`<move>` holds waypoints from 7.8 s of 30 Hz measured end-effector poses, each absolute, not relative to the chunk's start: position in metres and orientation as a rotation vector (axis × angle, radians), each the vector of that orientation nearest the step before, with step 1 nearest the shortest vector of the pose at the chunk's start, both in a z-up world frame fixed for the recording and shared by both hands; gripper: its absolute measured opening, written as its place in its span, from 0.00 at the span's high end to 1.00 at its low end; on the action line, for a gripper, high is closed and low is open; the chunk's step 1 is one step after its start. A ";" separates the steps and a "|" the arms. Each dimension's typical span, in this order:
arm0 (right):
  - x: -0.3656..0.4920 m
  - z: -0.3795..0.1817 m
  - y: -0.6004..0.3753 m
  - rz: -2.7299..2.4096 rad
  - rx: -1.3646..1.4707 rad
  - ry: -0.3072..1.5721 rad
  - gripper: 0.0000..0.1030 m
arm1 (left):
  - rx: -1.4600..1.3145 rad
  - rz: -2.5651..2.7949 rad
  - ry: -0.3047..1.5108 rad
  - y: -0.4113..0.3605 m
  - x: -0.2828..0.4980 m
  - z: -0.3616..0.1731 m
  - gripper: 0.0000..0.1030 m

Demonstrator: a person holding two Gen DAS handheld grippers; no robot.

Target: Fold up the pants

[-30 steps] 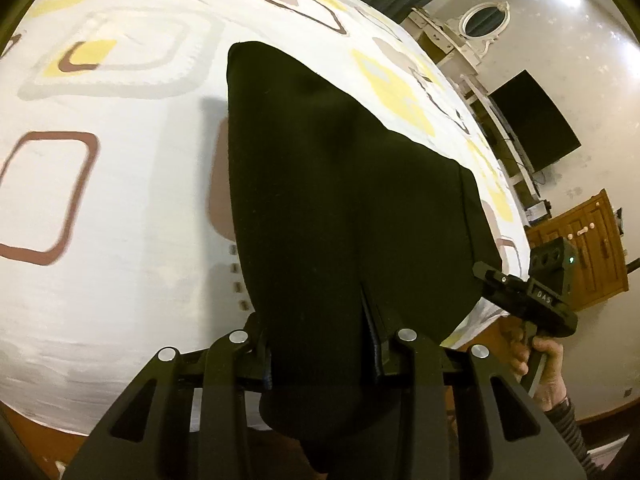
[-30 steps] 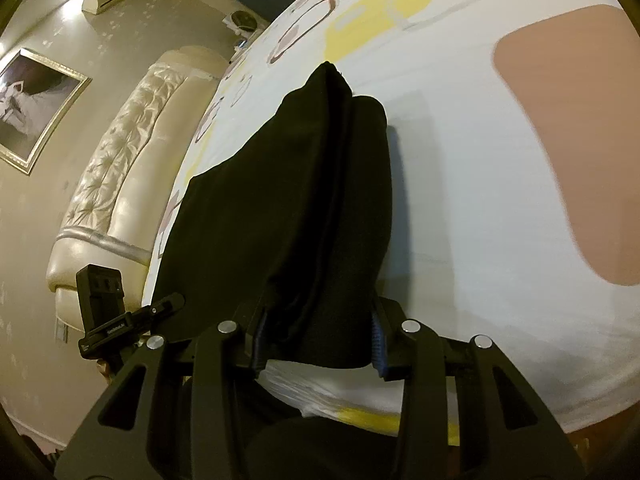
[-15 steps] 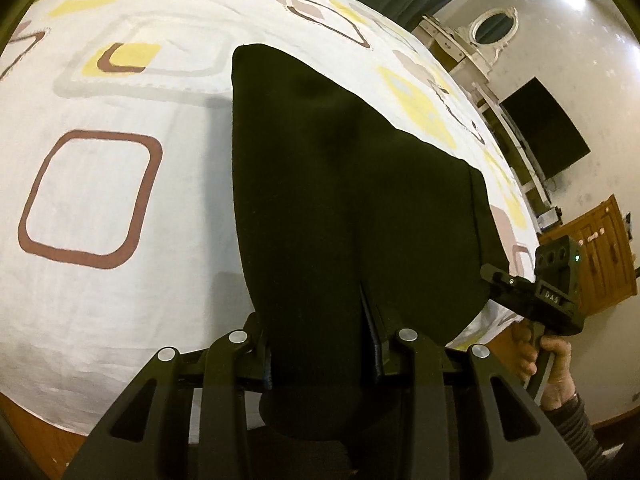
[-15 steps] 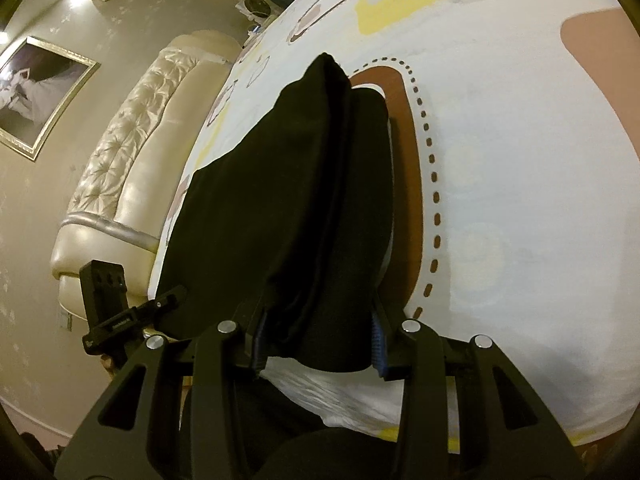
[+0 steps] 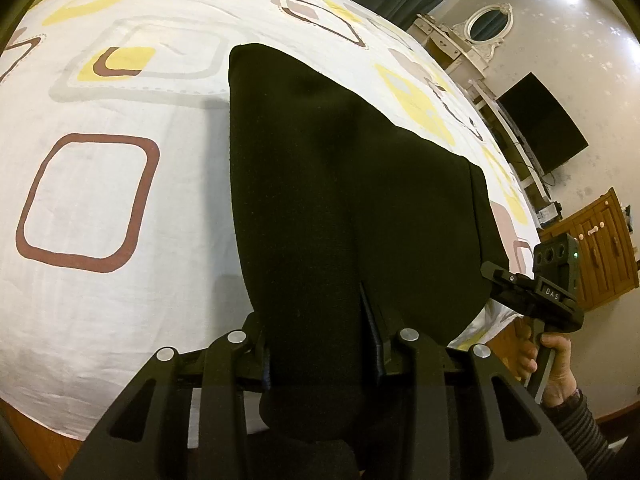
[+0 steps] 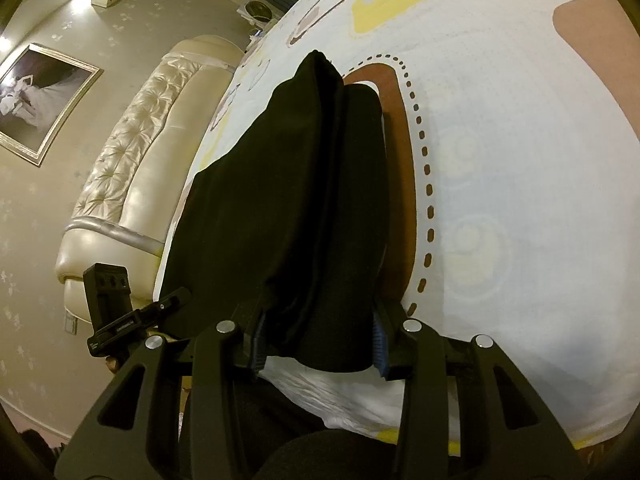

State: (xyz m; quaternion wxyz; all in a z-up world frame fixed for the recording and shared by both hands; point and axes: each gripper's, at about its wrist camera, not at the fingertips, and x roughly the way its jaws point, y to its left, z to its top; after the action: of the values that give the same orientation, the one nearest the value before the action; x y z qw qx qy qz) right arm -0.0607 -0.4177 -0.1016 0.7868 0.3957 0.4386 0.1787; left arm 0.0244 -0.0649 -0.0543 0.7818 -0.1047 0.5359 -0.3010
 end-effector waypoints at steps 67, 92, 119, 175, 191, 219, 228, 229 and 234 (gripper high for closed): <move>0.125 -0.068 -0.457 0.433 0.820 0.780 0.69 | -0.039 -0.594 1.033 -0.126 0.210 -0.032 0.76; 0.166 -0.122 -0.469 0.388 0.925 0.857 0.68 | -0.080 -0.553 1.093 -0.124 0.245 -0.073 0.70; 0.165 -0.123 -0.471 0.388 0.936 0.848 0.65 | -0.099 -0.553 1.091 -0.120 0.246 -0.074 0.58; 0.011 -0.094 -0.432 0.383 0.987 0.931 0.68 | -0.359 -0.624 1.207 -0.063 0.097 -0.056 0.67; -0.004 -0.110 -0.429 0.388 1.020 0.938 0.68 | -0.321 -0.632 1.163 -0.060 0.086 -0.065 0.66; -0.007 -0.111 -0.430 0.414 1.046 0.910 0.68 | -0.308 -0.615 1.155 -0.060 0.076 -0.060 0.67; -0.007 -0.120 -0.433 0.420 1.066 0.921 0.62 | -0.327 -0.634 1.146 -0.053 0.077 -0.069 0.58; -0.007 -0.120 -0.434 0.417 1.070 0.924 0.61 | -0.311 -0.621 1.129 -0.053 0.075 -0.068 0.55; -0.019 -0.107 -0.434 0.376 1.034 0.903 0.33 | -0.128 -0.514 1.022 -0.059 0.057 -0.050 0.29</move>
State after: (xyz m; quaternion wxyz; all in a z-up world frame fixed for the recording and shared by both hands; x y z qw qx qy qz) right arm -0.0187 -0.4340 -0.1069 0.7574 0.4744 0.4142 0.1725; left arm 0.0565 -0.0589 -0.0496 0.8388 -0.0607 0.4834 -0.2429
